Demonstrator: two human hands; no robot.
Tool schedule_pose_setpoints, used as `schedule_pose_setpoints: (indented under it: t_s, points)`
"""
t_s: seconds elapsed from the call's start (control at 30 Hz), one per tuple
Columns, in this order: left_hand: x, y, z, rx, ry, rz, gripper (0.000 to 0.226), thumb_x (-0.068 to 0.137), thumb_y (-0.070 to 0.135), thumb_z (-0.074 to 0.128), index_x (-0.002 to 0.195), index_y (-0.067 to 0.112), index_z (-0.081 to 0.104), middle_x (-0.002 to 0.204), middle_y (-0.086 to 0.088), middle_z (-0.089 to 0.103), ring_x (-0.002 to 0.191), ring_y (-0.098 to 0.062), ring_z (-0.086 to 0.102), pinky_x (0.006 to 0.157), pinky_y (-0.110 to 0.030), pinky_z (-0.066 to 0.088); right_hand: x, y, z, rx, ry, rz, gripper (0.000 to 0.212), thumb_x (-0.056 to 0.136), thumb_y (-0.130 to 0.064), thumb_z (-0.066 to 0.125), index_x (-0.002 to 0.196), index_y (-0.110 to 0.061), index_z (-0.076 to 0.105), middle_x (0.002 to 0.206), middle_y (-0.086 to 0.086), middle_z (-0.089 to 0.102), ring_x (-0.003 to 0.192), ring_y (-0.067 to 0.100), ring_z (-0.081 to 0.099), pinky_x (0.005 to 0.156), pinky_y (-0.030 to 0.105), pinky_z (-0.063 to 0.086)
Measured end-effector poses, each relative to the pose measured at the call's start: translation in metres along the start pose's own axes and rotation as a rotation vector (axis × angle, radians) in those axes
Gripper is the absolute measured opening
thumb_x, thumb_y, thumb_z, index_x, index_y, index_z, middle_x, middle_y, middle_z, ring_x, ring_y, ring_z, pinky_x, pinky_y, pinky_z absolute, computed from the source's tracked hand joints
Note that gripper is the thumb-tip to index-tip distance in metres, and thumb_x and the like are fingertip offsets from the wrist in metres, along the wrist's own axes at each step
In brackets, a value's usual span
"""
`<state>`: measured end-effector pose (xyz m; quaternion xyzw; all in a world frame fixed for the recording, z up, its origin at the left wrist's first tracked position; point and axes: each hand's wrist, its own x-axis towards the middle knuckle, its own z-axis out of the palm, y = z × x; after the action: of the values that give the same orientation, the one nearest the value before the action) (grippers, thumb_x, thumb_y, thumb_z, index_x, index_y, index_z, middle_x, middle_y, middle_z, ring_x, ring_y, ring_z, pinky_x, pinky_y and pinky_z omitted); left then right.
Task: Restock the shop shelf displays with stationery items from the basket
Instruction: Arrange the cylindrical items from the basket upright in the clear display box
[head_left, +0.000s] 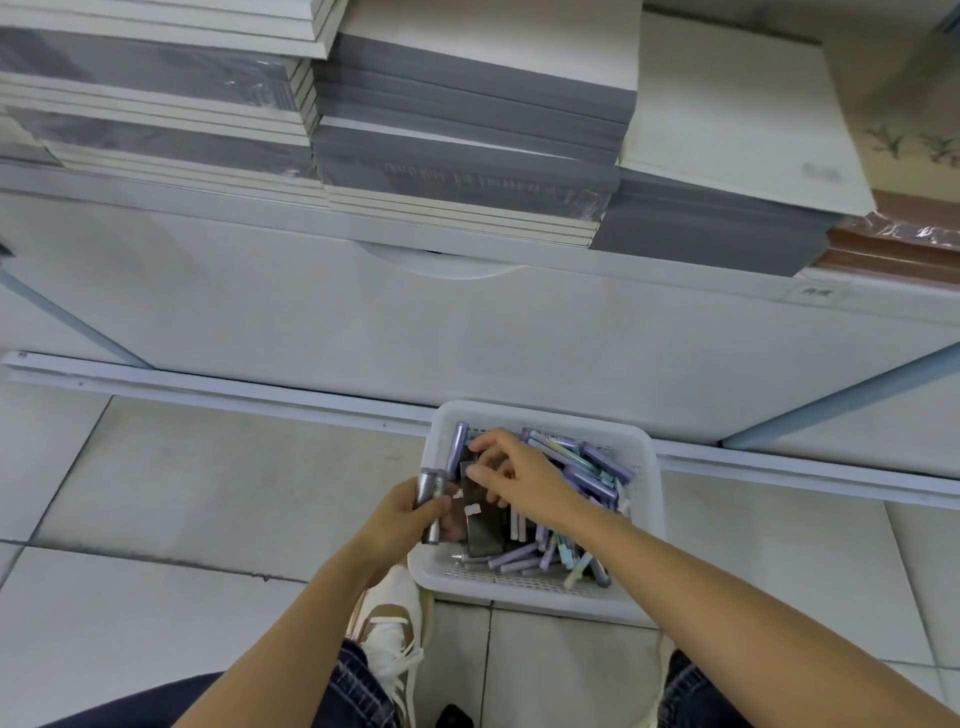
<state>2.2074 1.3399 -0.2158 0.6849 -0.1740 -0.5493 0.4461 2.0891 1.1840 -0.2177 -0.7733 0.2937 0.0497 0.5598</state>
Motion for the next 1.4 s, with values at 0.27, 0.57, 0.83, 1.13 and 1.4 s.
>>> schedule_pose_setpoints:
  t_s: [0.27,0.57,0.83,1.13,1.4]
  points:
    - [0.000,-0.016,0.003,0.069,0.088,-0.047,0.013,0.100,0.009,0.044,0.107,0.003,0.053,0.070,-0.009,0.059,0.058,-0.017,0.058,0.063,-0.030,0.053,-0.030,0.064,0.020,-0.769,-0.114,0.001,0.072,0.080,-0.034,0.074,0.141,-0.017,0.041,0.135,0.002,0.040,0.121,0.018,0.043,0.099,0.033,0.043]
    - [0.009,-0.014,0.008,0.045,0.145,0.013,0.017,0.101,0.019,0.048,0.090,0.007,0.052,0.063,-0.007,0.058,0.055,-0.016,0.055,0.060,-0.024,0.052,-0.021,0.064,0.009,-0.477,0.378,0.079,0.034,0.089,-0.021,0.066,0.119,-0.017,0.052,0.124,0.000,0.048,0.107,0.012,0.051,0.093,0.025,0.046]
    - [0.016,-0.013,0.013,0.017,0.143,0.026,0.023,0.101,0.020,0.049,0.083,0.005,0.051,0.062,-0.011,0.059,0.053,-0.016,0.057,0.058,-0.023,0.054,-0.009,0.067,-0.020,-0.527,0.626,0.223,0.052,0.083,-0.015,0.069,0.130,-0.007,0.047,0.129,0.011,0.047,0.120,0.027,0.043,0.097,0.034,0.039]
    - [0.023,-0.009,0.022,-0.002,0.107,0.021,0.020,0.101,0.019,0.049,0.088,0.004,0.053,0.066,-0.012,0.060,0.057,-0.019,0.059,0.060,-0.029,0.054,-0.021,0.088,-0.031,-0.354,0.282,0.109,0.037,0.083,-0.019,0.073,0.115,-0.015,0.055,0.115,0.001,0.052,0.102,0.014,0.051,0.084,0.021,0.038]
    - [0.025,-0.007,0.030,-0.029,0.080,-0.016,0.017,0.100,0.019,0.049,0.093,0.004,0.054,0.071,-0.008,0.062,0.060,-0.018,0.060,0.064,-0.033,0.052,-0.023,0.072,-0.037,0.022,0.396,0.084,0.020,0.086,-0.010,0.070,0.105,-0.016,0.070,0.101,0.000,0.068,0.092,0.012,0.066,0.088,0.026,0.055]
